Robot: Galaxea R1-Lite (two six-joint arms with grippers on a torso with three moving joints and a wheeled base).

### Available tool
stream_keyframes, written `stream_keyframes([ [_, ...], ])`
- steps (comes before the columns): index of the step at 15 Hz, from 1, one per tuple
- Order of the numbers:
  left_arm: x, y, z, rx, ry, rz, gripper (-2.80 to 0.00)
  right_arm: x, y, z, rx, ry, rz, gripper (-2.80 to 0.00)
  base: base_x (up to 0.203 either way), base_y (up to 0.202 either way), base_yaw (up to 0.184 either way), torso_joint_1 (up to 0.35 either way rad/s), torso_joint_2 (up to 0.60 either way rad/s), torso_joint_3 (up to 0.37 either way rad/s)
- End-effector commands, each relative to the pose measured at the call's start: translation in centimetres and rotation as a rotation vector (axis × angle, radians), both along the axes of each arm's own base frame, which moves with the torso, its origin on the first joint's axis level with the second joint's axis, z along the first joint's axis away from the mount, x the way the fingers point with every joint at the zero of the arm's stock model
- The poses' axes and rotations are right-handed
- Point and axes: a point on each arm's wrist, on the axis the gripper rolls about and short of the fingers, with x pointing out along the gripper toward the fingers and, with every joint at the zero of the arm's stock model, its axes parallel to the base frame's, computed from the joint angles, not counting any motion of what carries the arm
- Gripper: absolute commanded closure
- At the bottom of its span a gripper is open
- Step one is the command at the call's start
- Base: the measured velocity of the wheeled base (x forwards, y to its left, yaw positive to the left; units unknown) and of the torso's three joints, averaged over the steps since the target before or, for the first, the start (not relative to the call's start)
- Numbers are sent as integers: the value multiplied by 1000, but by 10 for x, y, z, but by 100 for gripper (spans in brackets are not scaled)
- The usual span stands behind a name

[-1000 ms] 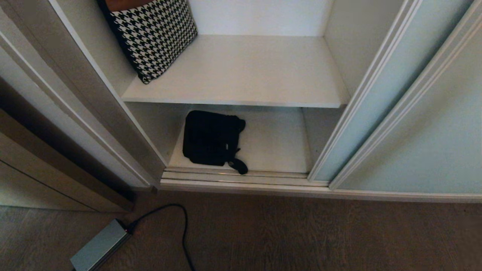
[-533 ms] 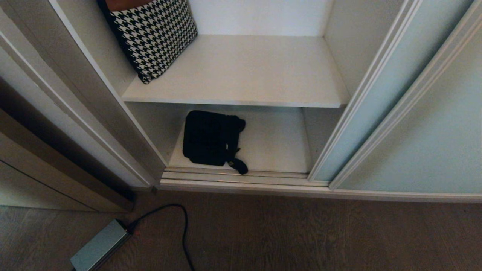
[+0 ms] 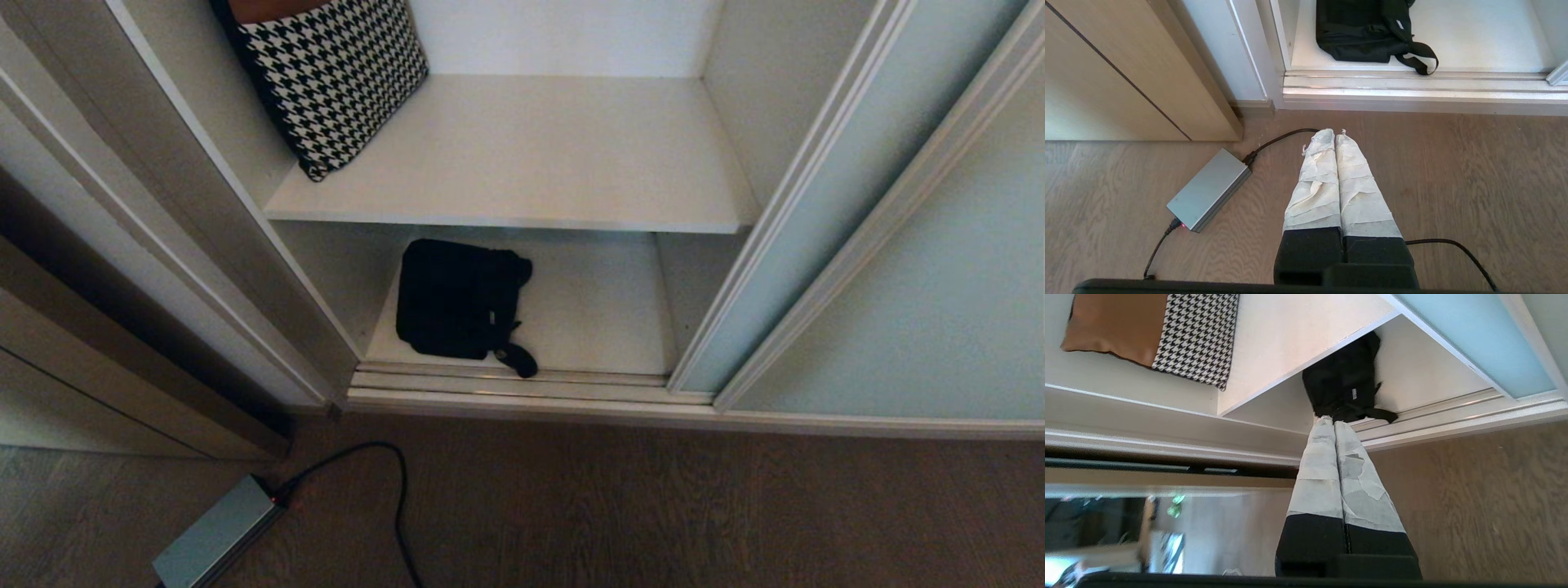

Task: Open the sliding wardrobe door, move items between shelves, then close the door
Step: Close the door

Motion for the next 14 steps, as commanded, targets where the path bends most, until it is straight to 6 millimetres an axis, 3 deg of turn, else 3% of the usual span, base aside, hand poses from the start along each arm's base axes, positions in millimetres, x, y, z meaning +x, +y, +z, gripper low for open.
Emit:
stream_keyframes([
  [1, 0, 0, 0, 1, 1, 1, 0, 25, -18, -14, 28, 46, 27, 0, 0, 0, 0, 0, 0, 0],
  [9, 0, 0, 0, 1, 1, 1, 0, 88, -49, -36, 33, 53, 30, 0, 0, 0, 0, 0, 0, 0],
  [14, 0, 0, 0, 1, 1, -1, 0, 109, -60, -42, 28, 43, 26, 0, 0, 0, 0, 0, 0, 0],
])
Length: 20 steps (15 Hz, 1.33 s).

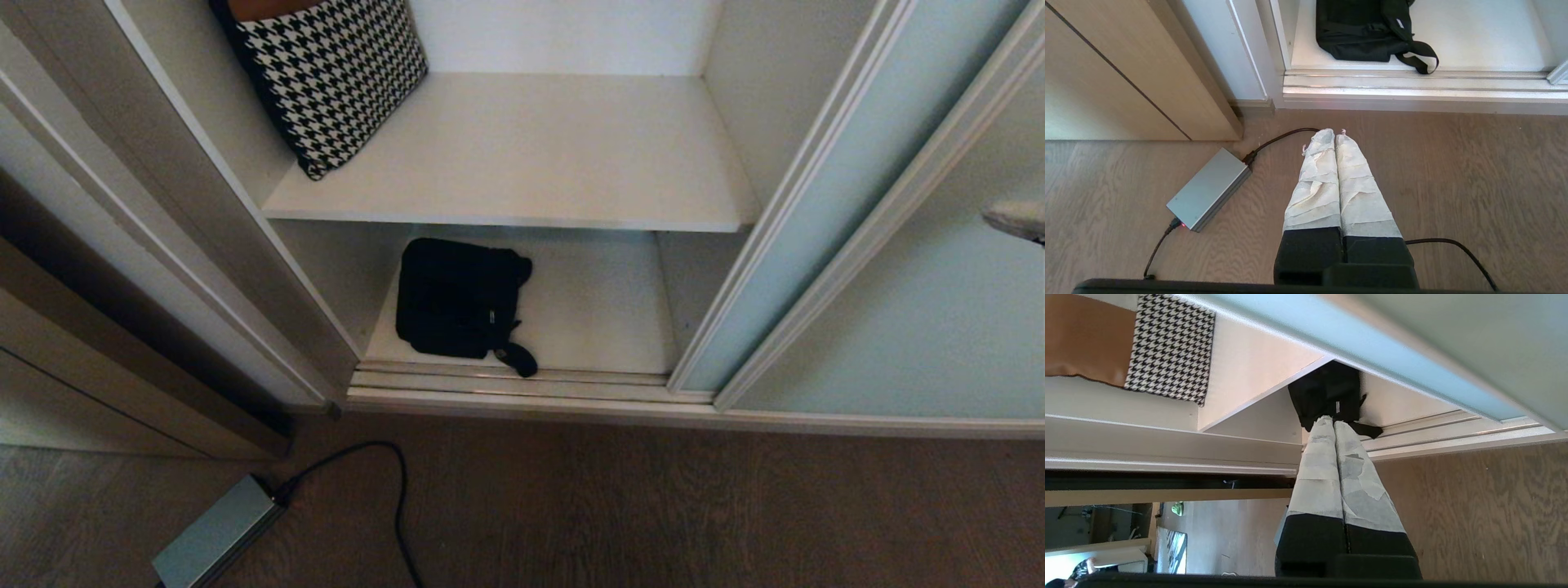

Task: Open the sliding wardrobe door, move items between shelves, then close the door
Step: Close the door

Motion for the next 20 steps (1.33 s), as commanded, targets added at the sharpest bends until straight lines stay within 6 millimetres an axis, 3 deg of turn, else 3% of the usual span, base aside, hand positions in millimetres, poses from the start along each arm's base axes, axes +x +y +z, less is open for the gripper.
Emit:
stream_keyframes([
  [1, 0, 0, 0, 0, 1, -1, 0, 15, -7, -10, 16, 27, 4, 0, 0, 0, 0, 0, 0, 0],
  [9, 0, 0, 0, 0, 1, 1, 0, 48, -19, -24, 3, 5, -11, 0, 0, 0, 0, 0, 0, 0],
  [20, 0, 0, 0, 0, 1, 0, 0, 84, -11, -28, 0, 12, -42, 0, 0, 0, 0, 0, 0, 0],
])
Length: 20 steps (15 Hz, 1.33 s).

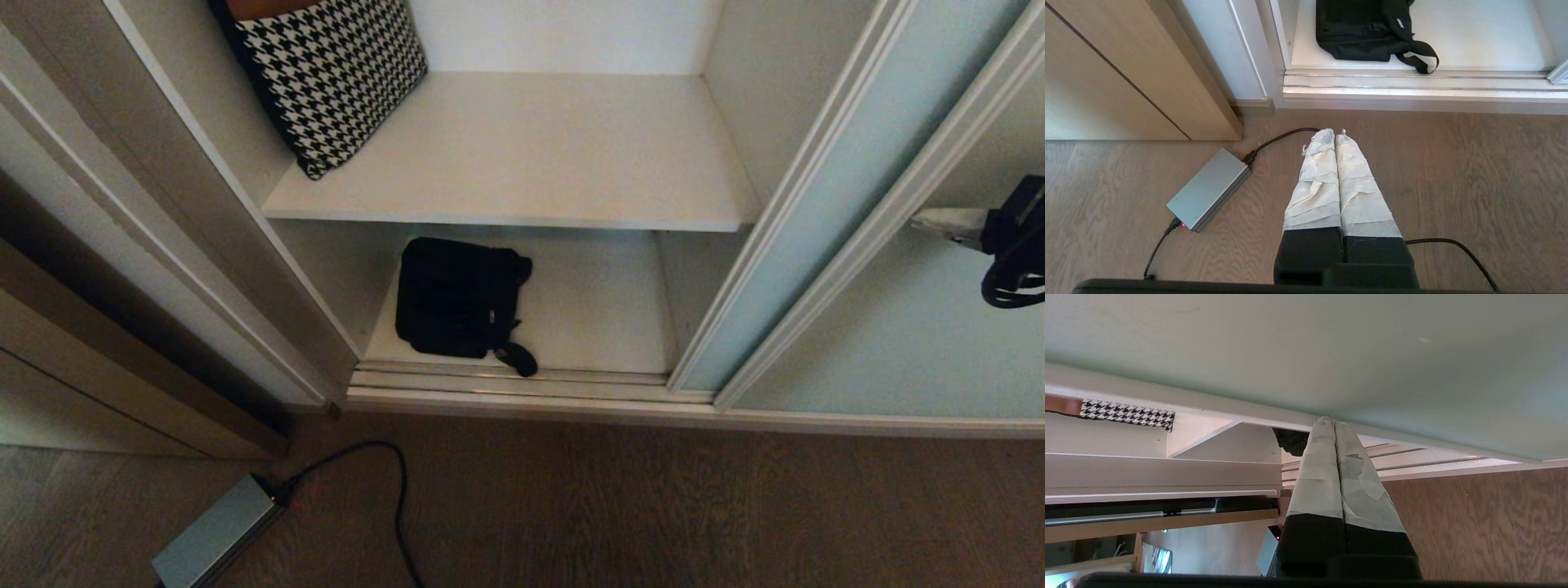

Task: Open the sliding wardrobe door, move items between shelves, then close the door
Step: Close the door

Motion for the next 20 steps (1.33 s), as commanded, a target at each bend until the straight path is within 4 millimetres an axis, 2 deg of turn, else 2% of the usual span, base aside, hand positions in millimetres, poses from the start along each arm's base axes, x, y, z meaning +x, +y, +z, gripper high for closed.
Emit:
stream_keyframes([
  [1, 0, 0, 0, 0, 1, 1, 0, 9, 1, -2, 4, 6, -35, 0, 0, 0, 0, 0, 0, 0],
  [6, 0, 0, 0, 0, 0, 0, 0, 15, 5, -3, 4, 8, -44, 0, 0, 0, 0, 0, 0, 0],
  [12, 0, 0, 0, 0, 1, -1, 0, 11, 32, 1, -3, -3, 30, 0, 0, 0, 0, 0, 0, 0],
  [16, 0, 0, 0, 0, 1, 0, 0, 3, 58, 8, -11, -29, 108, 0, 0, 0, 0, 0, 0, 0],
  [20, 0, 0, 0, 0, 1, 0, 0, -4, 98, 0, -16, -55, 234, 0, 0, 0, 0, 0, 0, 0],
])
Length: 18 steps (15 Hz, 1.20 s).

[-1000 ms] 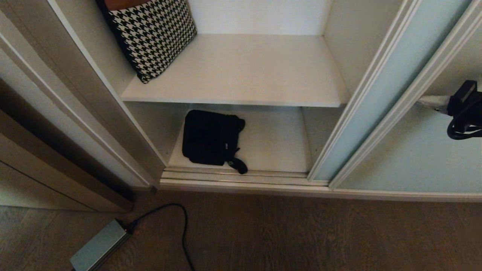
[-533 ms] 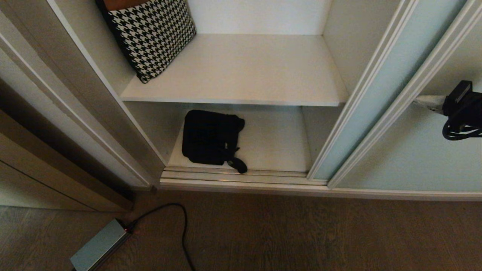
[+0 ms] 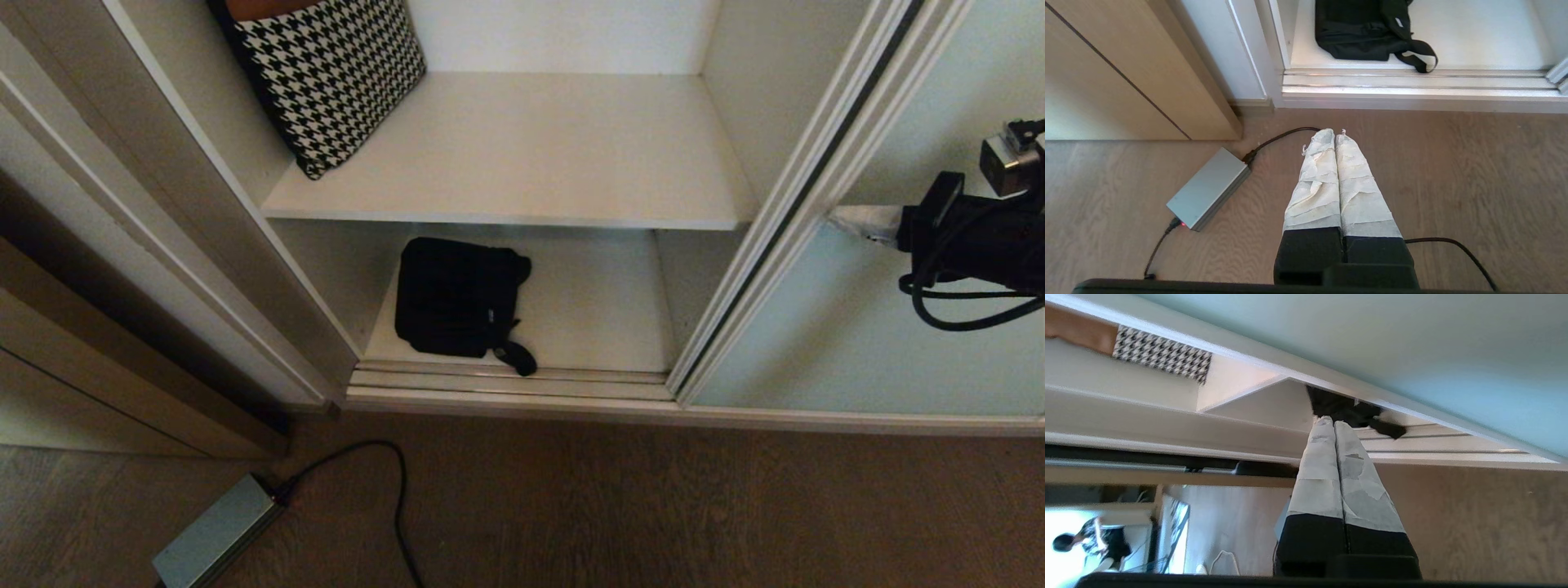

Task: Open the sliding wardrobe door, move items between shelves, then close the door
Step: Close the door

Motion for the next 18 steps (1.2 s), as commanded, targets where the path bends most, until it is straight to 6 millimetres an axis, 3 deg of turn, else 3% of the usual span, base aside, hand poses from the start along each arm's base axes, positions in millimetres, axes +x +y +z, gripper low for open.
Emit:
stream_keyframes([
  [1, 0, 0, 0, 0, 1, -1, 0, -10, 30, -4, 0, -21, 98, 0, 0, 0, 0, 0, 0, 0],
  [2, 0, 0, 0, 0, 1, -1, 0, -17, 40, -5, 0, -46, 124, 0, 0, 0, 0, 0, 0, 0],
  [9, 0, 0, 0, 0, 1, -1, 0, -100, 45, 17, -66, -269, 150, 0, 0, 0, 0, 0, 0, 0],
  [14, 0, 0, 0, 0, 1, -1, 0, -119, 49, 13, -291, -446, 124, 0, 0, 0, 0, 0, 0, 0],
  [18, 0, 0, 0, 0, 1, -1, 0, -116, 50, 30, -425, -559, 49, 0, 0, 0, 0, 0, 0, 0],
])
